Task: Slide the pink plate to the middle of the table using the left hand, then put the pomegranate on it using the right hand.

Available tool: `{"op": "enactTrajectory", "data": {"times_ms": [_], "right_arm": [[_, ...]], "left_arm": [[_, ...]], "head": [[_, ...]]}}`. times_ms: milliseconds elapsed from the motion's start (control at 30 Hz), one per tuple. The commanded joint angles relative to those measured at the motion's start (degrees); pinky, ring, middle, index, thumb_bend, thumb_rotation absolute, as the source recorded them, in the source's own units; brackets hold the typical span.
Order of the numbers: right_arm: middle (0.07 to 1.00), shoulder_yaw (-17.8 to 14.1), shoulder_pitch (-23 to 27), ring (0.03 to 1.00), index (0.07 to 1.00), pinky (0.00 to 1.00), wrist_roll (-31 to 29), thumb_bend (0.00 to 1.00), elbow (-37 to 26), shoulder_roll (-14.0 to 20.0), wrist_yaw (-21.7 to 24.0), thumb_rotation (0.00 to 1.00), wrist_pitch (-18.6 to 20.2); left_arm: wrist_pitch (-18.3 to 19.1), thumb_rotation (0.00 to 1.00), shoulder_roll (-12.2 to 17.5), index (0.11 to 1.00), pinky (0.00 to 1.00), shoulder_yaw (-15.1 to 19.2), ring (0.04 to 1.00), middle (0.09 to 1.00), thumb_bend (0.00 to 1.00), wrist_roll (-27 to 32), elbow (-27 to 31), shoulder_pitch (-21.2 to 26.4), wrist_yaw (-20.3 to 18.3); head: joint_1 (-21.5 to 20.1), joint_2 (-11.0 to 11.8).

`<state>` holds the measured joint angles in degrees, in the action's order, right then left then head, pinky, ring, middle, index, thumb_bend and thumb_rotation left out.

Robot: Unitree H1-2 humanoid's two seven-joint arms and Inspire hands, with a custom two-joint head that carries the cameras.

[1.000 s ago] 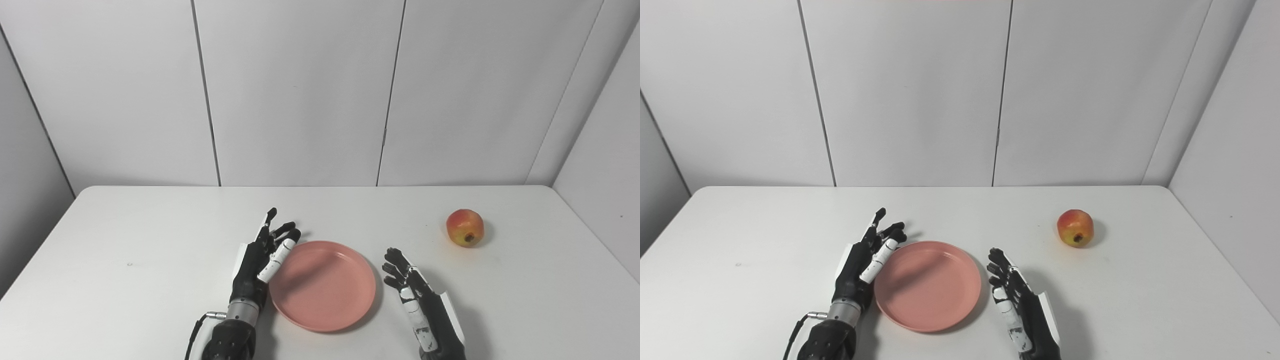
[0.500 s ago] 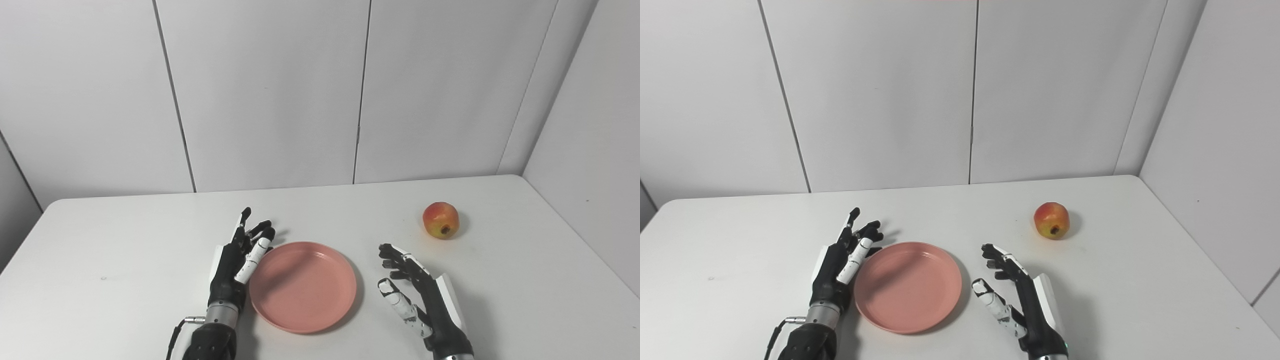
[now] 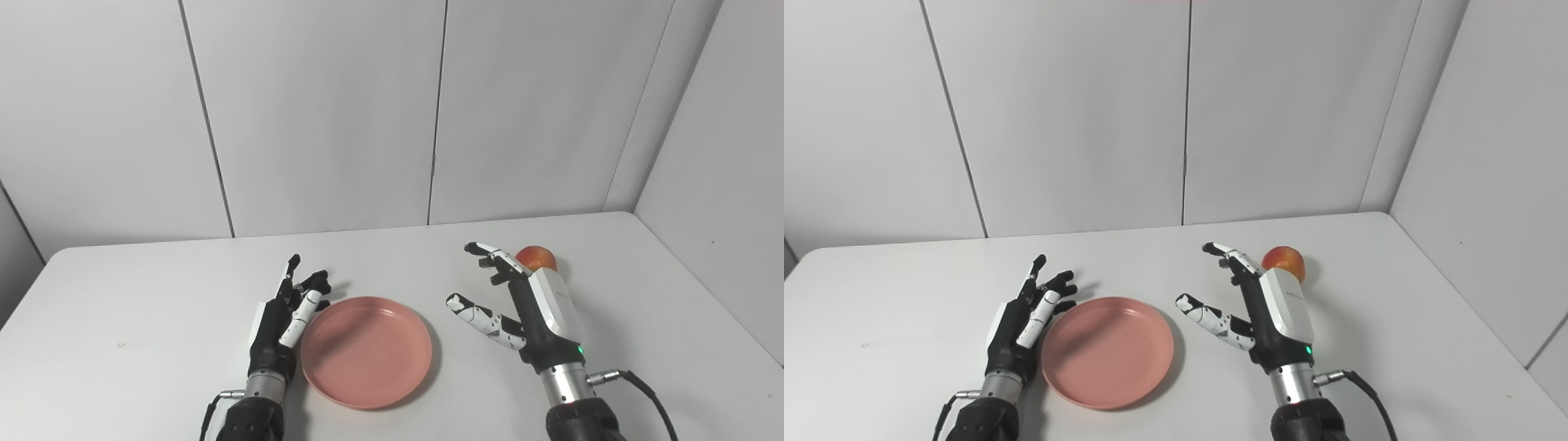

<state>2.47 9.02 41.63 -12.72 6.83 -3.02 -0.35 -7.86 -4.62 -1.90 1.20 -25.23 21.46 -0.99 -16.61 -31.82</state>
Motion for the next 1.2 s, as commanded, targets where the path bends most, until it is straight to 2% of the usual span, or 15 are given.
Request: {"op": "enactTrajectory", "data": {"times_ms": [0, 33, 133, 300, 467, 600, 733, 900, 1067, 1167], "right_arm": [[0.797, -0.31, 3.19, 0.722, 0.77, 0.6, 1.61, 0.8, -1.05, 1.51, -1.29, 0.86, 0.57], [0.798, -0.28, 3.9, 0.72, 0.77, 0.59, 2.35, 0.8, -0.96, 2.07, -1.21, 0.82, 0.6], [0.791, 0.04, 5.44, 0.719, 0.772, 0.6, 4.65, 0.8, -0.19, 3.68, -1.6, 0.8, 0.16], [0.771, 1.13, 8.21, 0.739, 0.801, 0.68, 10.04, 0.82, 1.73, 6.63, -1.98, 0.84, 0.35], [0.771, 1.56, 10.53, 0.763, 0.787, 0.75, 12.72, 0.84, 3.5, 8.7, -1.72, 0.84, 0.71], [0.767, 1.39, 12.64, 0.759, 0.776, 0.75, 13.95, 0.85, 5.16, 10.46, -1.32, 0.83, 1.09], [0.765, 1.36, 14.41, 0.759, 0.77, 0.77, 14.8, 0.85, 5.87, 12.3, 0.92, 0.83, 2.43], [0.761, 1.52, 16.3, 0.753, 0.755, 0.75, 15.17, 0.85, 6.85, 14.11, 2.43, 0.8, 3.15], [0.75, 1.62, 18.61, 0.738, 0.734, 0.72, 14.44, 0.85, 10.0, 15.34, 3.45, 0.79, 3.8], [0.743, 1.77, 19.55, 0.735, 0.707, 0.72, 14.94, 0.85, 11.66, 15.99, 5.66, 0.78, 5.64]], "left_arm": [[-1.29, 0.67, 0.51, 1.0, 0.71, 0.36, 0.778, 0.807, 0.8, 0.85, -1.32, -0.45, -0.87], [-1.45, 0.67, 0.51, 1.0, 0.72, 0.34, 0.778, 0.806, 0.8, 0.82, -1.55, -0.42, -0.93], [-1.66, 0.68, 0.47, 1.0, 0.73, 0.41, 0.784, 0.809, 0.8, 0.99, -2.03, -0.32, -1.09], [-1.85, 0.66, 0.26, 1.0, 0.74, 0.65, 0.785, 0.799, 0.8, 1.71, -2.59, -0.18, -1.53], [-1.81, 0.67, 0.22, 1.0, 0.74, 0.75, 0.788, 0.8, 0.79, 2.03, -2.61, -0.23, -1.72], [-1.76, 0.66, 0.14, 1.0, 0.74, 0.76, 0.79, 0.801, 0.78, 2.07, -2.48, -0.31, -1.63], [-1.77, 0.66, 0.16, 1.0, 0.75, 0.63, 0.794, 0.8, 0.8, 2.17, -2.42, -0.38, -1.76], [-1.9, 0.66, 0.11, 0.999, 0.75, 0.56, 0.794, 0.8, 0.76, 2.12, -2.61, -0.39, -1.73], [-1.95, 0.66, -0.04, 0.997, 0.75, 0.54, 0.793, 0.8, 0.78, 2.1, -2.59, -0.44, -1.56], [-1.85, 0.65, -0.22, 0.995, 0.74, 0.52, 0.794, 0.8, 0.77, 2.08, -2.08, -0.77, -1.45]], "head": [[-0.63, 0.23], [-0.63, 0.23], [-0.93, 0.39], [-0.91, 0.55], [-0.95, 0.62], [-0.82, 0.59], [-0.82, 0.59], [-0.82, 0.59], [-0.82, 0.59], [-0.21, 0.47]]}}
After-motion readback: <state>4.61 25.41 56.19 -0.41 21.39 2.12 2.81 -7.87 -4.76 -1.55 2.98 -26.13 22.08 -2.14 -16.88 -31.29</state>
